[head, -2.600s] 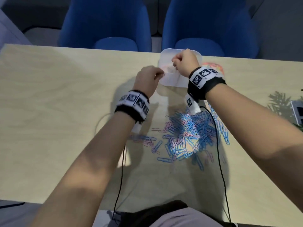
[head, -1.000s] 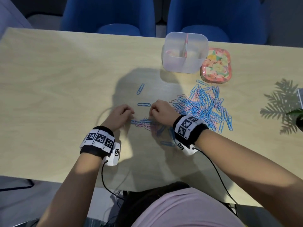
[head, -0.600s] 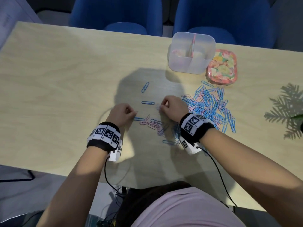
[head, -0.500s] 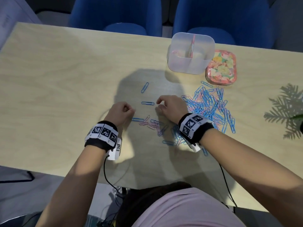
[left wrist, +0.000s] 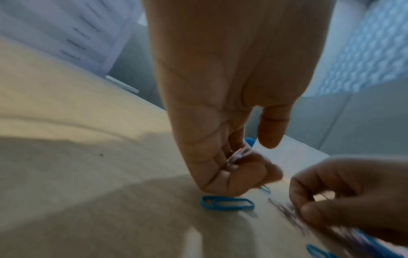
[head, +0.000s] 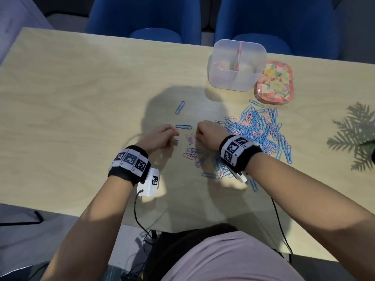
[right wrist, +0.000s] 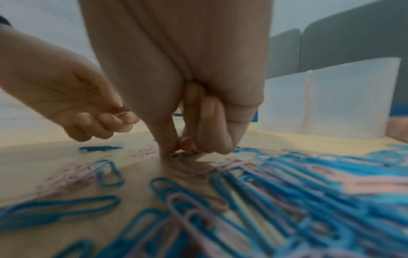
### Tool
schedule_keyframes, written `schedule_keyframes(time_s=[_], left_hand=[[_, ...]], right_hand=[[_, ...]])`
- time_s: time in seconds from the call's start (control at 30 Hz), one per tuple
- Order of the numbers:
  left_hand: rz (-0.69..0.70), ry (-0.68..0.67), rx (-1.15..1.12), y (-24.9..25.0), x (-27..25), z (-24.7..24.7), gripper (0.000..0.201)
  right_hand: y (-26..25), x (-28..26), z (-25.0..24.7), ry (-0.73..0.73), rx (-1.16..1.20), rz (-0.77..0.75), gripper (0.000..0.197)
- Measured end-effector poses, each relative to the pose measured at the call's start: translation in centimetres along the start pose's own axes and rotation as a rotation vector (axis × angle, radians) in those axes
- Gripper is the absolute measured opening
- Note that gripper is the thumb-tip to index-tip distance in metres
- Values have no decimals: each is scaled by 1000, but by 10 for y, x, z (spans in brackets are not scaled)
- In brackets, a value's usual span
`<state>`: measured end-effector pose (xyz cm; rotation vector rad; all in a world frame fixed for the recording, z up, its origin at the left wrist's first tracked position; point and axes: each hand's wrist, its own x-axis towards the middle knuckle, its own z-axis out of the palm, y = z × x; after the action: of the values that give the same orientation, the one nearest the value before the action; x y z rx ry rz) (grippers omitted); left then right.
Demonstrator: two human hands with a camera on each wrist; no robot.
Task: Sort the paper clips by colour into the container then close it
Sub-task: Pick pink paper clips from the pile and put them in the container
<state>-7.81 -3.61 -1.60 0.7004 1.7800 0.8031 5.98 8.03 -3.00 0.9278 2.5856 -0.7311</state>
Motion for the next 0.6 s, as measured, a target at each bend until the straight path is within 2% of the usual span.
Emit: schedule_keyframes(time_s=[0.07, 0.13, 0.2, 0.27, 0.33, 0.4, 0.47, 0.53, 0.6], left_hand=[[120, -9, 220, -1, 1, 4, 8], [211, 11, 436, -5, 4, 6, 11], [291, 45, 562, -6, 8, 9, 17], [383, 58, 644, -2, 10, 14, 21], [441, 42, 758, 2, 11, 20, 22], [453, 13, 849, 5, 12, 24, 20], [443, -9, 893, 8, 14, 26, 18], [422, -15, 931, 10, 15, 27, 15], [410, -17, 969, 9, 16, 26, 15]], right_hand=[[1, -2, -2, 4, -57, 30, 24], [3, -6, -5, 48, -26, 52, 23], [9, -12, -8, 139, 224, 68, 17], [15, -20, -10, 186, 596, 89, 14], [18, -28, -9, 151, 848, 156, 22], [18, -33, -3, 92, 1003, 261, 28], [17, -35, 3, 74, 929, 258, 24], [17, -35, 11, 95, 635, 101, 13], [16, -36, 17, 68, 381, 7, 2]])
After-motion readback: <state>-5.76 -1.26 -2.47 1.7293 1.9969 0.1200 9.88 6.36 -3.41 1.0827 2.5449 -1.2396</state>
